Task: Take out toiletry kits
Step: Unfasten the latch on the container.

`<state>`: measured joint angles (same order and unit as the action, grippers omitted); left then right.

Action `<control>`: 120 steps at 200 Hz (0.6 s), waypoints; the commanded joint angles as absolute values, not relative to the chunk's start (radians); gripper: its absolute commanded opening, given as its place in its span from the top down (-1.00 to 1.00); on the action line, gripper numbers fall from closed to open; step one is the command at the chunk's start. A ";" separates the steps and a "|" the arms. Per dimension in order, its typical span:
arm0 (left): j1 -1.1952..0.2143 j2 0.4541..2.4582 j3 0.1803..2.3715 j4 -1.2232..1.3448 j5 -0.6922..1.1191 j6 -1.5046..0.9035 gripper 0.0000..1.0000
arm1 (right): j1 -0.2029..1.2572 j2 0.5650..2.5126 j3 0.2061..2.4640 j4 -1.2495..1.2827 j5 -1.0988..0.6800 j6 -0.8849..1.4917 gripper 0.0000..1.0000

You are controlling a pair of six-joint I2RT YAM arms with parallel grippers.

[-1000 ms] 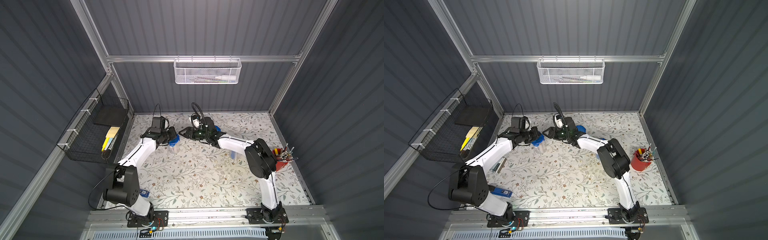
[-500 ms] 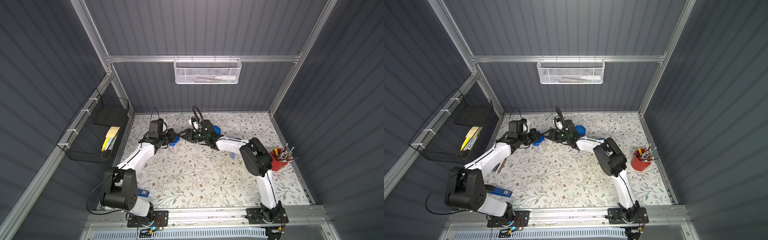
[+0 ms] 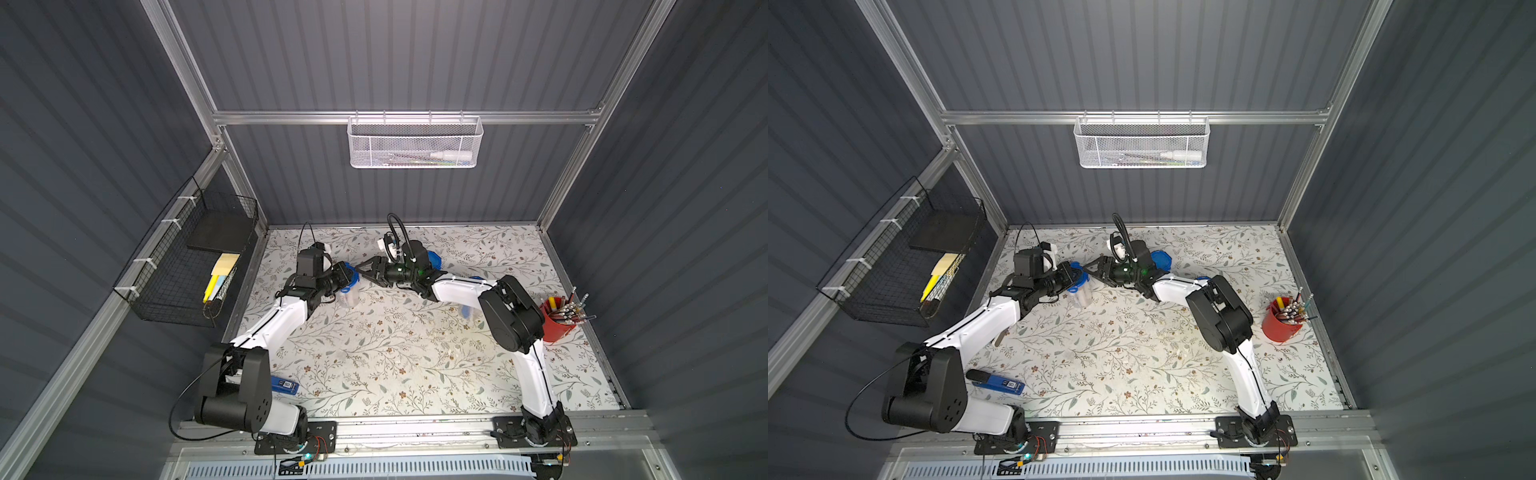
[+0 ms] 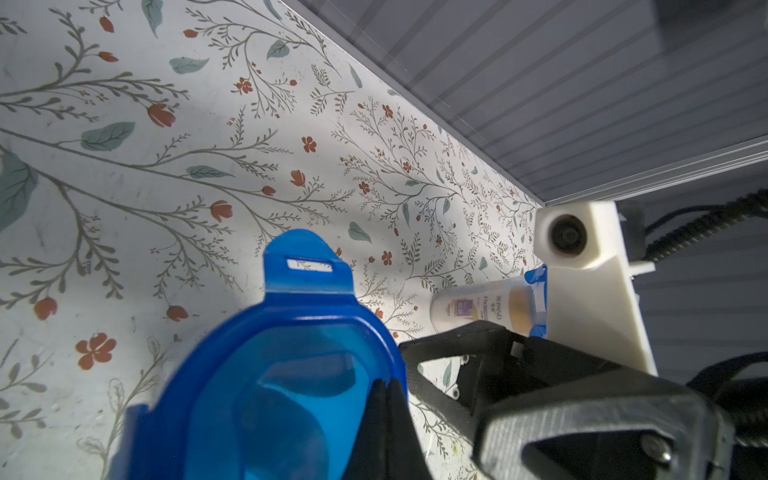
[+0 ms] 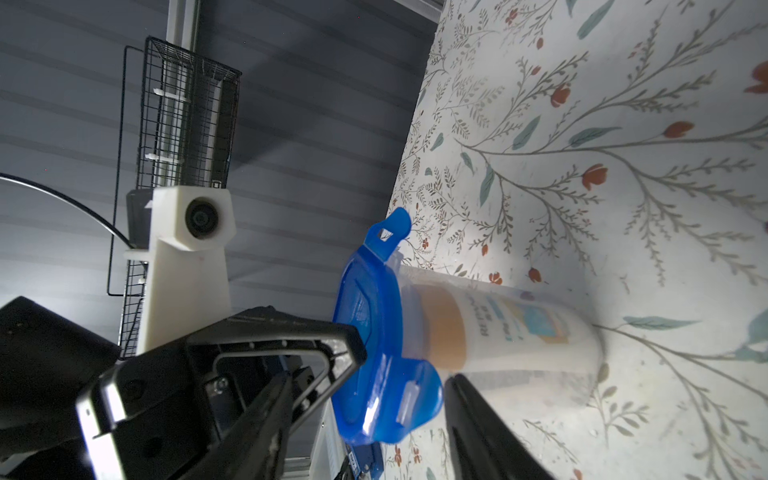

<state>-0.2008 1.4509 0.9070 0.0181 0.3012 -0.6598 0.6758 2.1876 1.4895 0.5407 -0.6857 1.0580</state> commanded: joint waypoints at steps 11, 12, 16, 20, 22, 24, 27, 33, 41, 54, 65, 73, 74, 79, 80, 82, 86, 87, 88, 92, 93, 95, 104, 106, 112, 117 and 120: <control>-0.195 1.493 0.821 -0.195 0.267 -0.669 1.00 | 0.682 2.219 1.471 0.580 -0.709 1.092 -0.29; -0.195 1.493 0.820 -0.195 0.267 -0.669 1.00 | 0.682 2.220 1.471 0.580 -0.709 1.093 -0.29; -0.195 1.492 0.818 -0.194 0.268 -0.669 1.00 | 0.684 2.222 1.472 0.580 -0.710 1.094 -0.30; -0.195 1.492 0.817 -0.193 0.268 -0.669 1.00 | 0.685 2.225 1.473 0.579 -0.710 1.095 -0.29; -0.195 1.491 0.816 -0.193 0.268 -0.668 1.00 | 0.685 2.227 1.474 0.580 -0.711 1.096 -0.29; -0.195 1.490 0.815 -0.192 0.268 -0.670 1.00 | 0.685 2.228 1.475 0.579 -0.712 1.097 -0.29; -0.195 1.490 0.814 -0.192 0.267 -0.670 1.00 | 0.686 2.230 1.476 0.580 -0.714 1.096 -0.29; -0.195 1.488 0.810 -0.188 0.268 -0.670 1.00 | 0.688 2.236 1.480 0.580 -0.716 1.099 -0.27; -0.195 1.488 0.807 -0.187 0.268 -0.672 1.00 | 0.690 2.242 1.485 0.580 -0.716 1.101 -0.25; -0.195 1.489 0.803 -0.185 0.269 -0.675 1.00 | 0.693 2.250 1.494 0.581 -0.717 1.105 -0.23; -0.196 1.491 0.802 -0.183 0.269 -0.676 1.00 | 0.693 2.255 1.500 0.587 -0.720 1.111 -0.21; -0.195 1.491 0.799 -0.181 0.270 -0.678 1.00 | 0.695 2.258 1.504 0.598 -0.724 1.118 -0.20; -0.195 1.491 0.799 -0.180 0.271 -0.678 1.00 | 0.695 2.259 1.504 0.600 -0.725 1.119 -0.20; -0.195 1.493 0.797 -0.181 0.272 -0.678 1.00 | 0.694 2.260 1.506 0.609 -0.729 1.125 -0.19; -0.195 1.494 0.797 -0.181 0.272 -0.679 1.00 | 0.695 2.261 1.506 0.611 -0.730 1.126 -0.18; -0.195 1.494 0.796 -0.180 0.272 -0.679 1.00 | 0.694 2.261 1.506 0.617 -0.732 1.129 -0.17; -0.195 1.493 0.795 -0.181 0.271 -0.680 1.00 | 0.695 2.263 1.508 0.626 -0.735 1.134 -0.17; -0.196 1.493 0.795 -0.181 0.271 -0.681 1.00 | 0.694 2.263 1.508 0.627 -0.736 1.134 -0.17; -0.195 1.493 0.794 -0.180 0.271 -0.681 1.00 | 0.694 2.264 1.508 0.630 -0.736 1.136 -0.17; -0.195 1.494 0.794 -0.179 0.271 -0.680 1.00 | 0.694 2.264 1.508 0.635 -0.739 1.141 -0.16; -0.195 1.493 0.793 -0.179 0.271 -0.681 1.00 | 0.694 2.264 1.508 0.636 -0.739 1.142 -0.16; -0.195 1.493 0.793 -0.179 0.270 -0.681 1.00 | 0.694 2.264 1.509 0.640 -0.740 1.145 -0.16; -0.195 1.493 0.789 -0.178 0.270 -0.680 1.00 | 0.695 2.265 1.508 0.655 -0.746 1.152 -0.16; -0.195 1.494 0.789 -0.179 0.269 -0.680 1.00 | 0.694 2.265 1.508 0.657 -0.747 1.153 -0.16; -0.195 1.493 0.787 -0.179 0.268 -0.681 1.00 | 0.694 2.266 1.507 0.665 -0.747 1.159 -0.16; -0.195 1.493 0.786 -0.179 0.268 -0.681 1.00 | 0.695 2.264 1.505 0.670 -0.748 1.162 -0.16; -0.195 1.494 0.785 -0.179 0.268 -0.680 1.00 | 0.694 2.264 1.505 0.677 -0.750 1.164 -0.16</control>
<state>-0.2008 1.4403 0.8673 0.0803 0.3046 -0.6712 0.6880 2.2536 1.4860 0.6044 -0.7223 1.1294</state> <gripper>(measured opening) 0.047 0.579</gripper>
